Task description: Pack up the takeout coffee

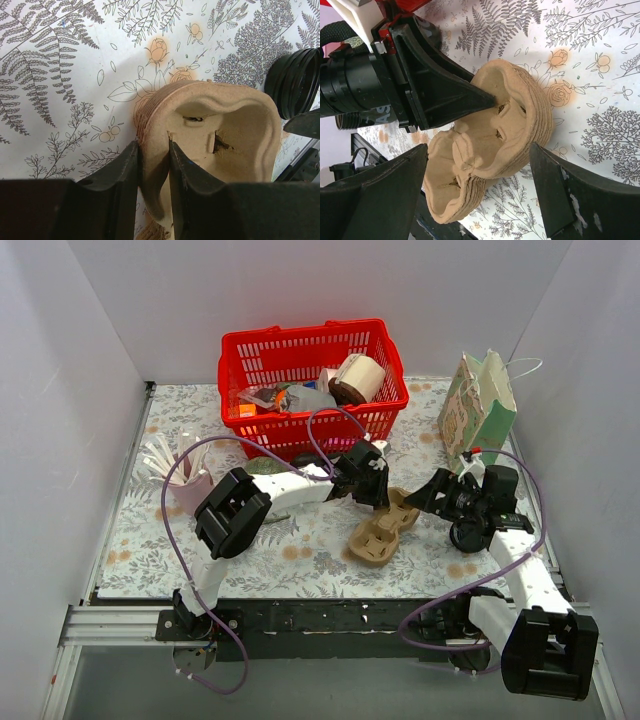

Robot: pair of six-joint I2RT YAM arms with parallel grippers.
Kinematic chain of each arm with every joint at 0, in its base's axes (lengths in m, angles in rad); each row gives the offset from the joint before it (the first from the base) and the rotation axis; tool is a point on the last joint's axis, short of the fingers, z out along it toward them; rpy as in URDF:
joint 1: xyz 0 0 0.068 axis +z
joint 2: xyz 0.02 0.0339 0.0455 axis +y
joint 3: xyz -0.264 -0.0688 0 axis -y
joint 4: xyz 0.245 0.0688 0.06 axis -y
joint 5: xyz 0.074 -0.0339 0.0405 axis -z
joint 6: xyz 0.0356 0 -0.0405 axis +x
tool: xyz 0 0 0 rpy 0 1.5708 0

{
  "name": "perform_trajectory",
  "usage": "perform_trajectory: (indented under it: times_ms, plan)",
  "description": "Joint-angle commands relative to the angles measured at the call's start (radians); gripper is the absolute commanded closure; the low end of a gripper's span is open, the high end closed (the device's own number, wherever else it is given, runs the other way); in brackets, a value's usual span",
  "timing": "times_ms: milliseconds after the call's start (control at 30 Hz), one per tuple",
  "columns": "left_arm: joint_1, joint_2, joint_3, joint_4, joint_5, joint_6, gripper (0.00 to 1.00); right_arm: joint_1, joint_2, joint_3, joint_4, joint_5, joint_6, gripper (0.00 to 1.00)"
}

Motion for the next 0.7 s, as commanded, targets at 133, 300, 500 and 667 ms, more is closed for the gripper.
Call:
perform_trajectory:
  times_ms: [133,300,500,667]
  plan:
    - [-0.011,-0.029,0.000,-0.014,-0.011,-0.001,1.00,0.003,0.035,0.039,0.086,-0.058,0.015,0.11]
    - [-0.016,-0.032,0.007,-0.014,-0.017,-0.001,1.00,0.003,0.042,0.039,0.091,-0.064,0.016,0.10]
    - [-0.018,-0.032,0.008,-0.013,-0.030,0.001,1.00,0.003,0.035,0.051,0.051,0.010,0.006,0.10]
    - [-0.018,-0.038,0.003,-0.014,-0.030,-0.001,1.00,0.004,0.049,0.045,0.060,-0.021,0.009,0.10]
